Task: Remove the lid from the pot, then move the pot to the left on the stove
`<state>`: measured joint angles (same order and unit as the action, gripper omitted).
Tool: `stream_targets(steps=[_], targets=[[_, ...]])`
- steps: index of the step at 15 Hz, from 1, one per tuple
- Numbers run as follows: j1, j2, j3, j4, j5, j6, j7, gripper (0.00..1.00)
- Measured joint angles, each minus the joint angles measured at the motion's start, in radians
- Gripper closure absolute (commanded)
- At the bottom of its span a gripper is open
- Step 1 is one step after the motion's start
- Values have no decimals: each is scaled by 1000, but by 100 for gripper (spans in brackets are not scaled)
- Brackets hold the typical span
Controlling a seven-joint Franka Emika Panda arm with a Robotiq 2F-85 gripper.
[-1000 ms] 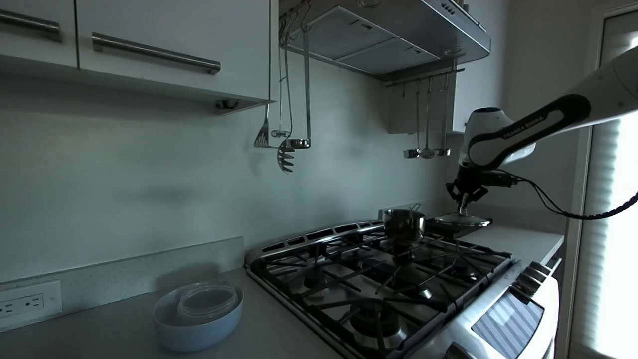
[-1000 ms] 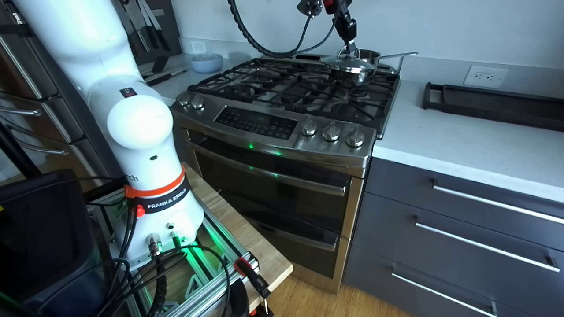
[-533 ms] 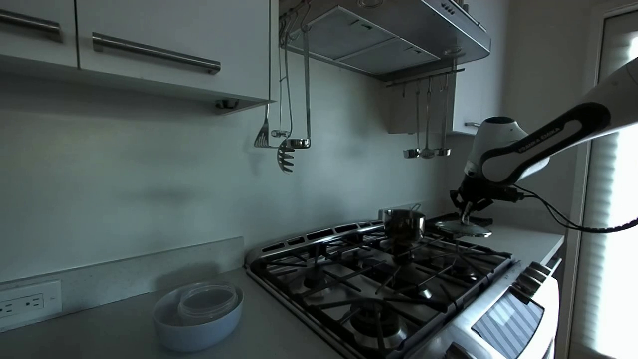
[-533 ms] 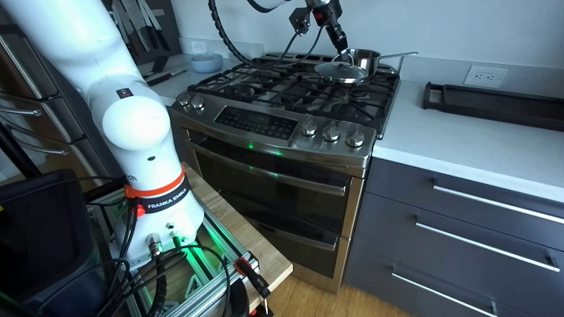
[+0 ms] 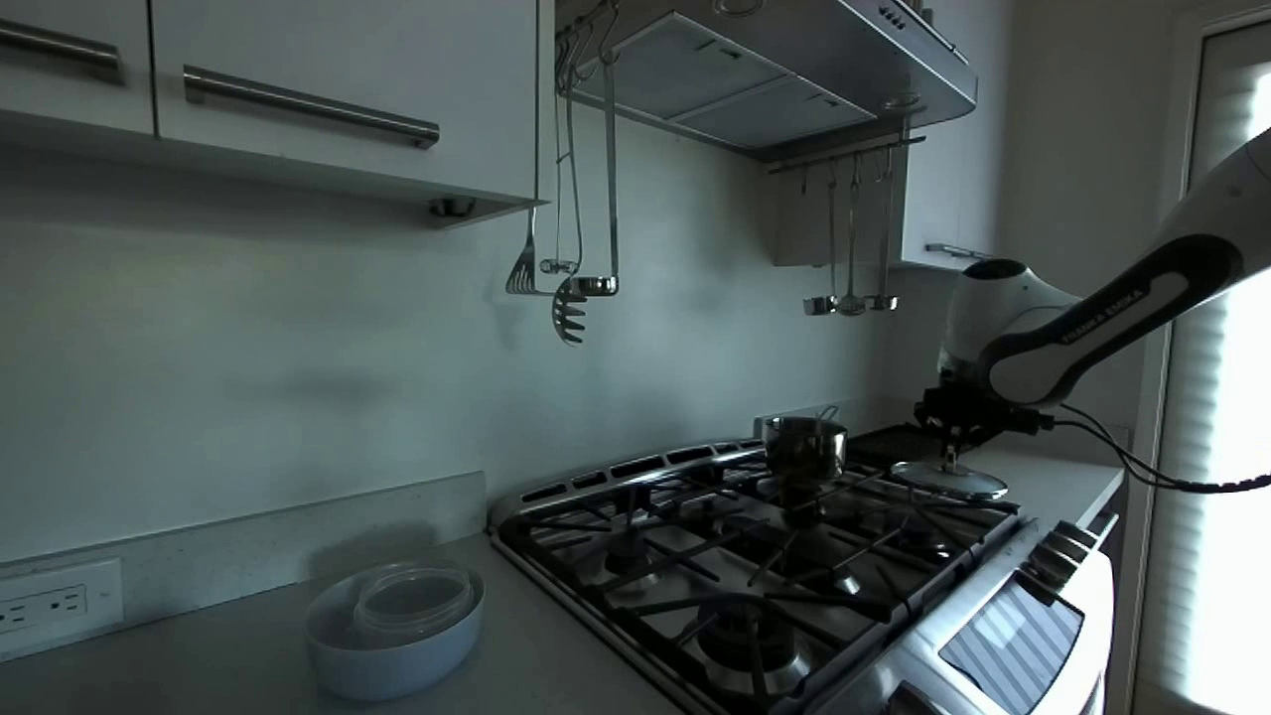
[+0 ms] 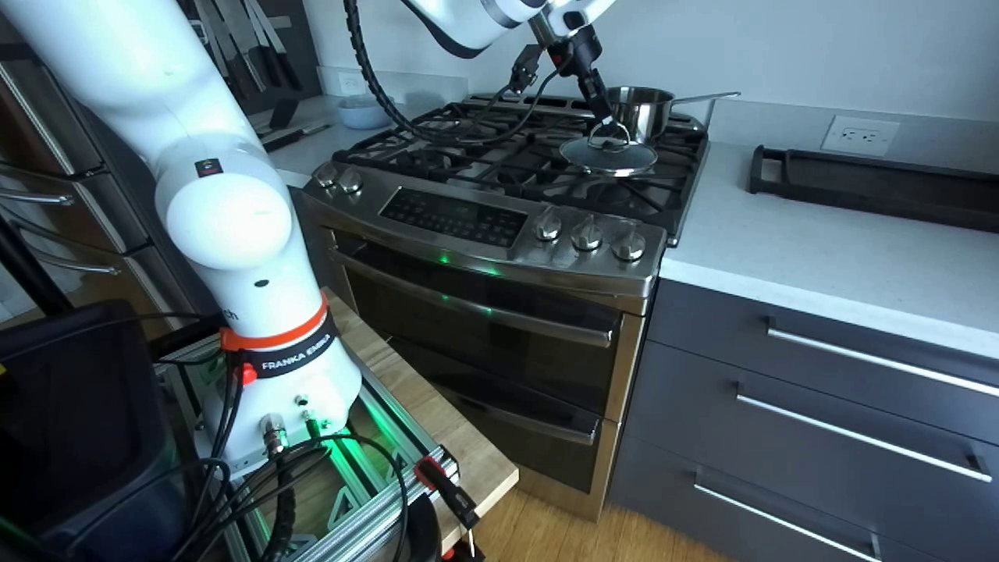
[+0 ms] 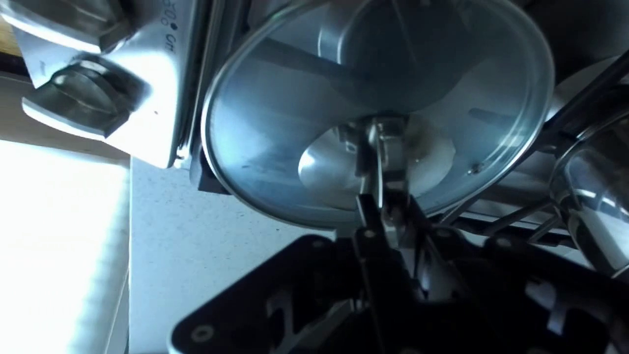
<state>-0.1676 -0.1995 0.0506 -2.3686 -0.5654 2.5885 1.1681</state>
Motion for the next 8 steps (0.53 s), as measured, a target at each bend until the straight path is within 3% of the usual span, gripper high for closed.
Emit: stream_targets(steps=[8], targets=[[0, 41, 12, -40, -24, 101, 135, 96]])
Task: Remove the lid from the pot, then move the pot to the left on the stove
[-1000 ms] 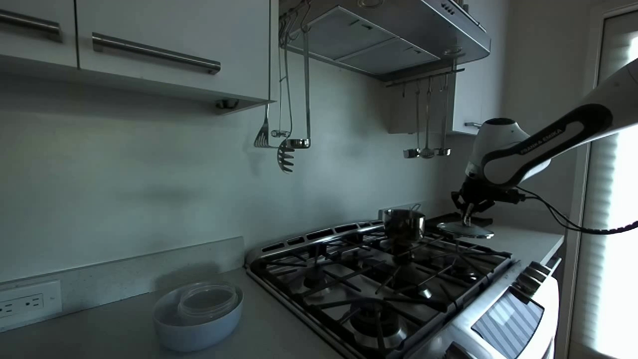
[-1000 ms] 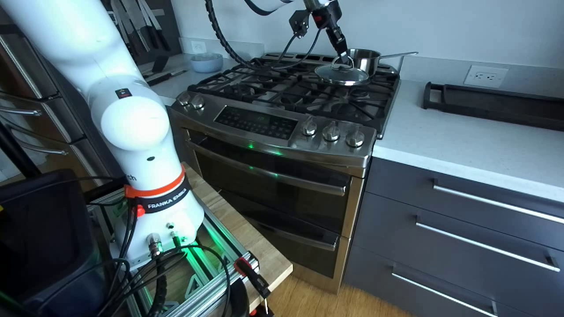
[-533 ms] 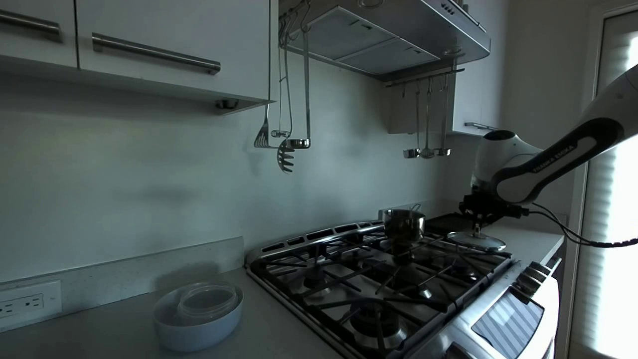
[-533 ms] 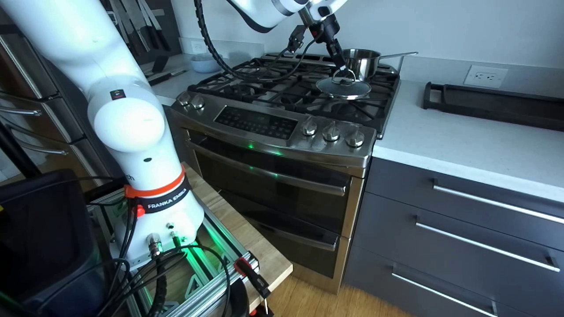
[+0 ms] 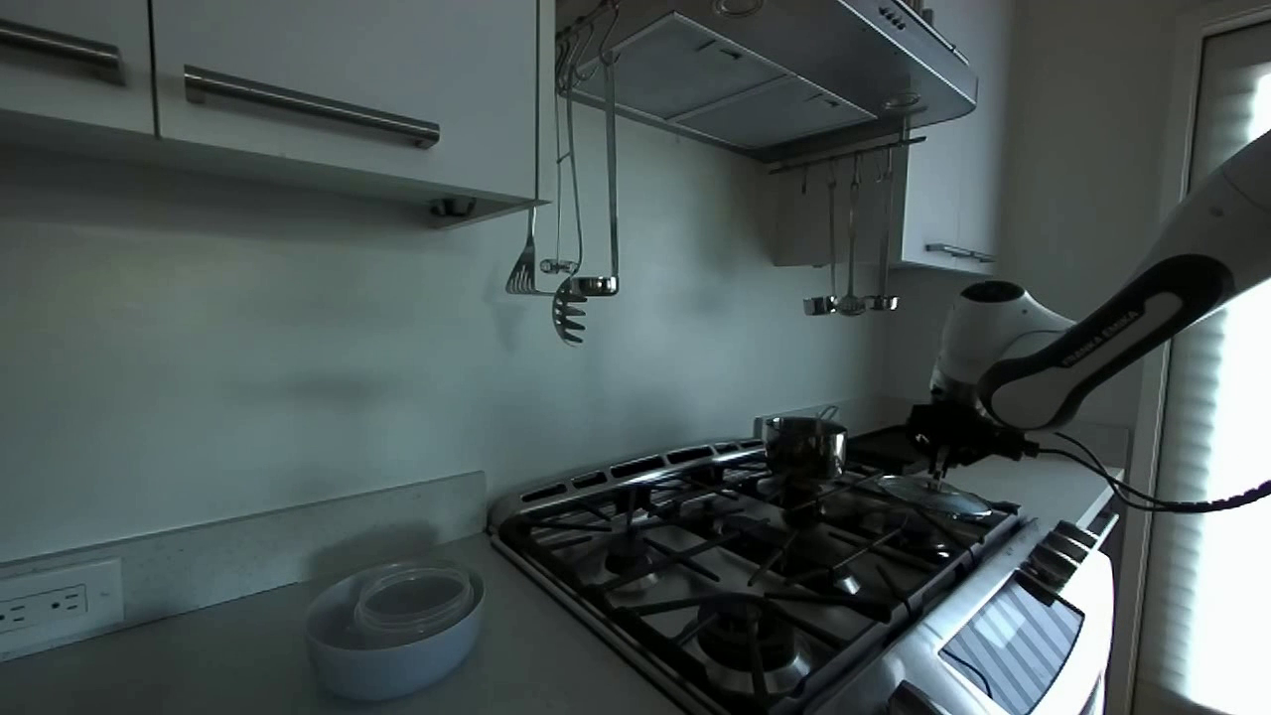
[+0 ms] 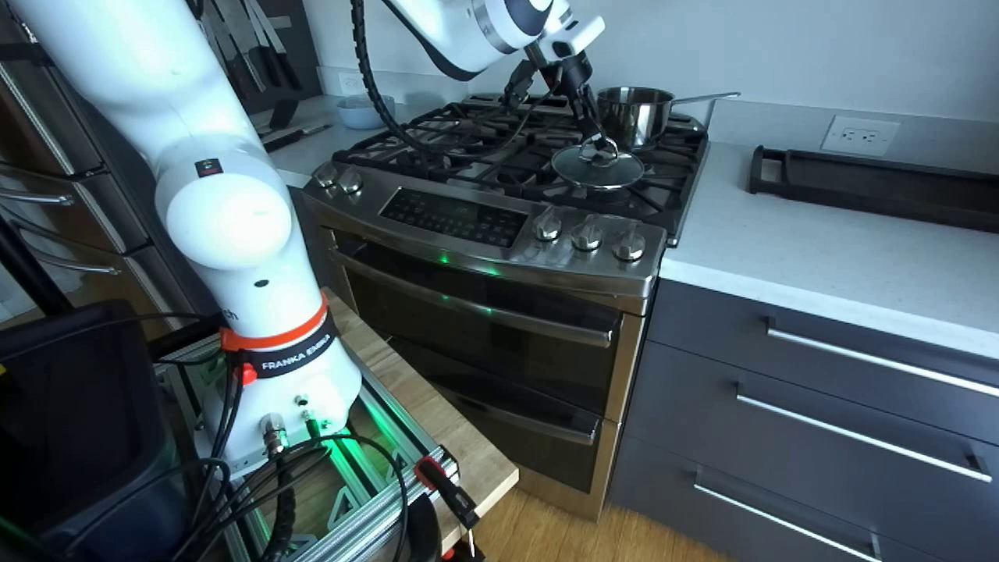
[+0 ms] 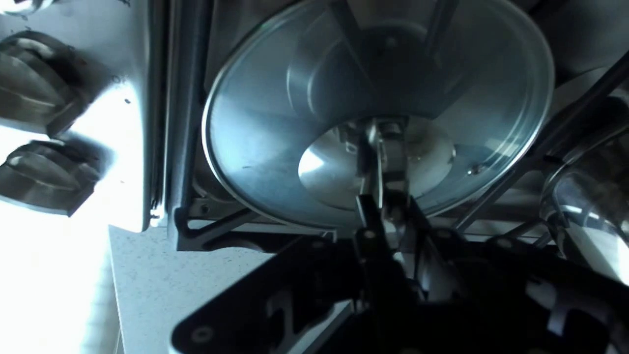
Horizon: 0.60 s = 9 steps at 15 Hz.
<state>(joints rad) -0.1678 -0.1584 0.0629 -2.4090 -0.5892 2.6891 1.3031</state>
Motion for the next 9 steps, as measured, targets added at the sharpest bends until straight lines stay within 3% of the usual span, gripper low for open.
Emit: stream_targets(steps=[9], targets=[[1, 40, 4, 3, -27, 36, 8, 96]])
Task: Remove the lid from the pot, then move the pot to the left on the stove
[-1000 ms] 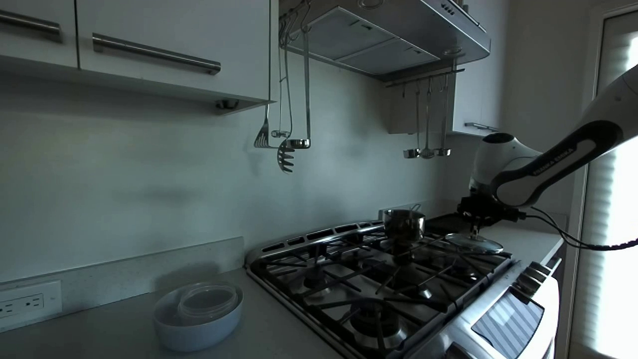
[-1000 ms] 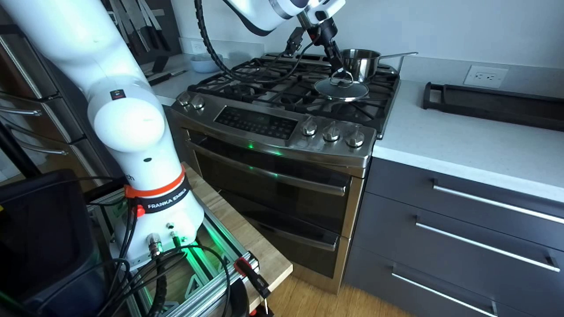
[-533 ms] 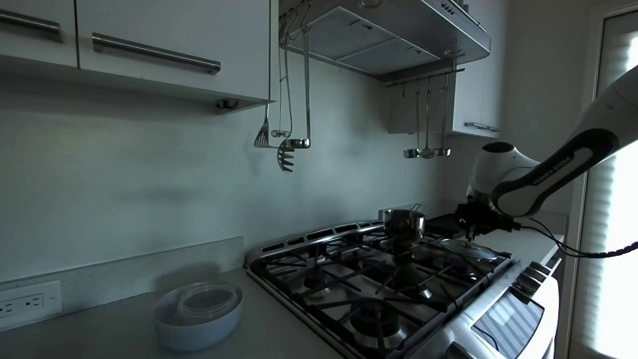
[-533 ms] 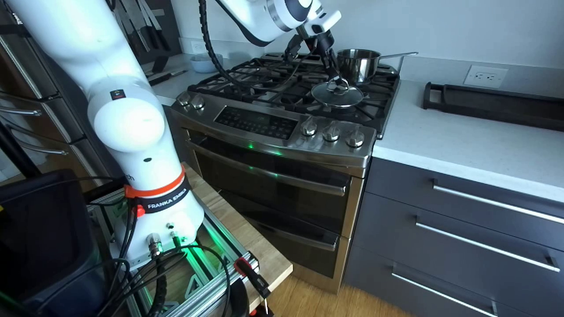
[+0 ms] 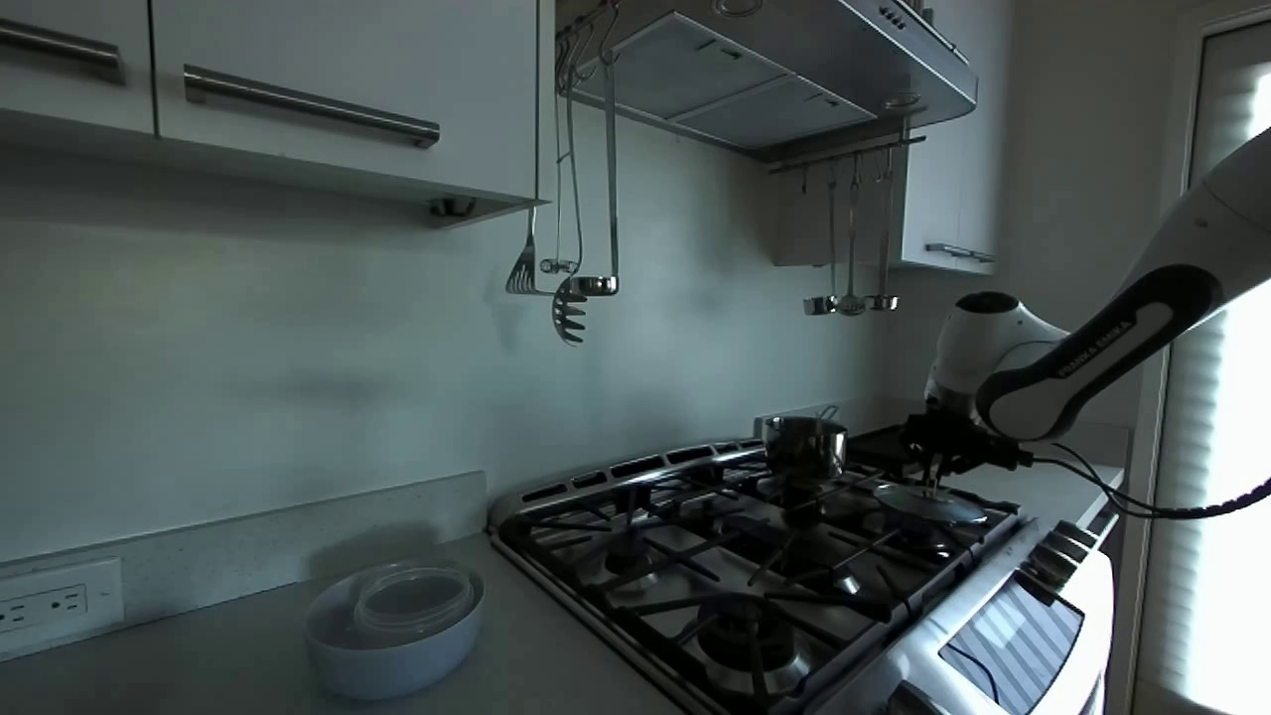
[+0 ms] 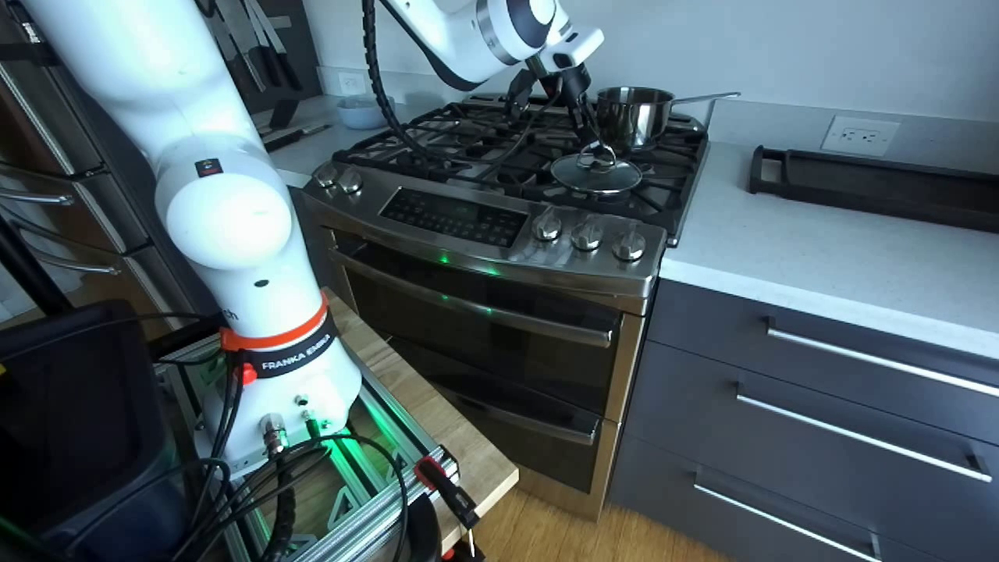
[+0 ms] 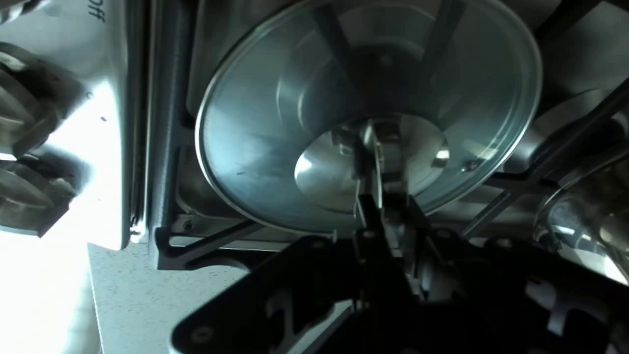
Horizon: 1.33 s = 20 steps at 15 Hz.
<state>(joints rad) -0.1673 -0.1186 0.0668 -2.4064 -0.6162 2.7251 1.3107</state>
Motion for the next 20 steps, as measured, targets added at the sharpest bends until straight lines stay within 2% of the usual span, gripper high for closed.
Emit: stream_targets(steps=[4, 5, 7, 11, 14, 17, 20], targets=[[0, 14, 5, 10, -14, 0, 0, 96], [0, 18, 5, 14, -16, 0, 0, 60], [0, 24, 6, 20, -16, 0, 0, 53], [4, 40, 7, 35, -9, 0, -6, 22], [13, 40, 7, 60, 31, 0, -62, 1], [33, 38, 3, 106, 83, -1, -158, 0], [64, 47, 0, 162, 187, -1, -321, 0]])
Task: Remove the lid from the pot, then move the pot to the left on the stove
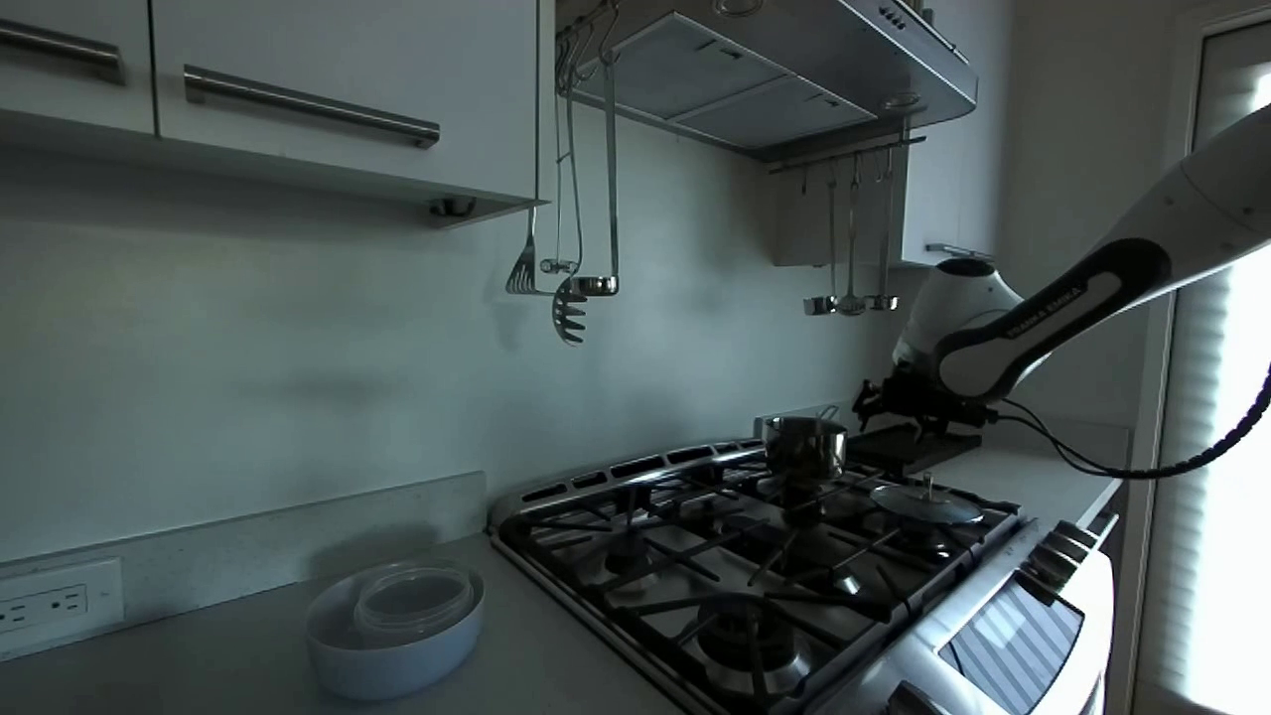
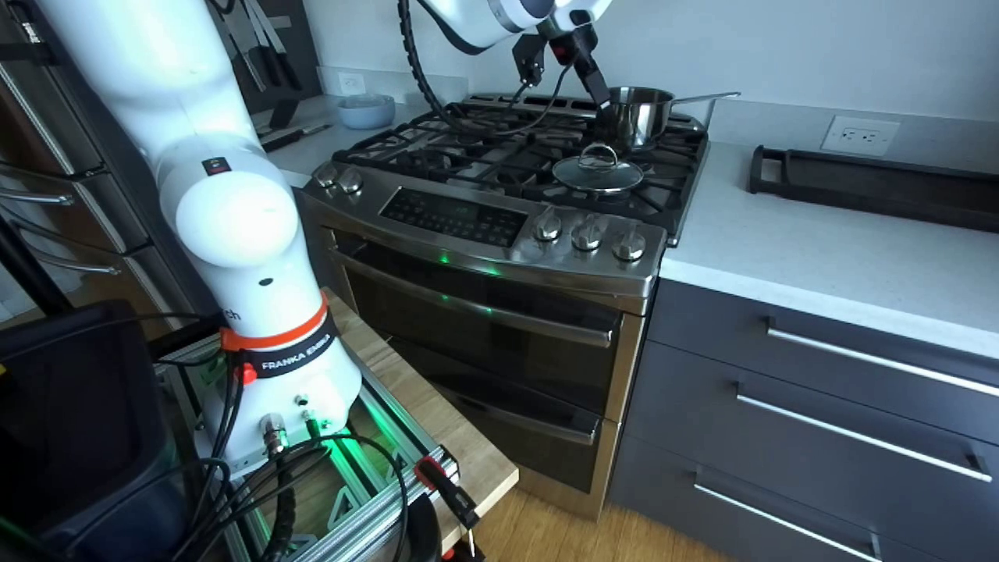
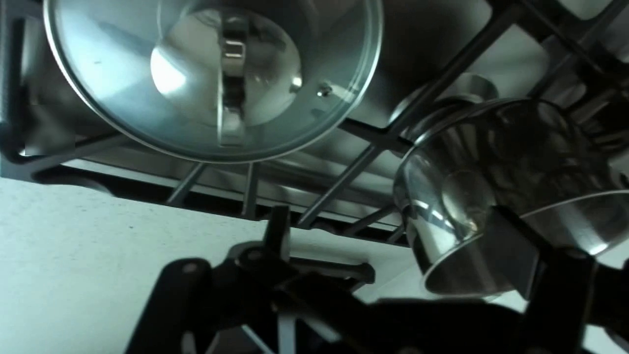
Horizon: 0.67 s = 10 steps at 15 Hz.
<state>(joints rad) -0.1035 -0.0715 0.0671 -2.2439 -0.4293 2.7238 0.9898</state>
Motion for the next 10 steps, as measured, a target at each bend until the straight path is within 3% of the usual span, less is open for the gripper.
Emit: stream_targets(steps=[10], targets=[[102, 216, 9, 290, 411, -21, -747, 0]])
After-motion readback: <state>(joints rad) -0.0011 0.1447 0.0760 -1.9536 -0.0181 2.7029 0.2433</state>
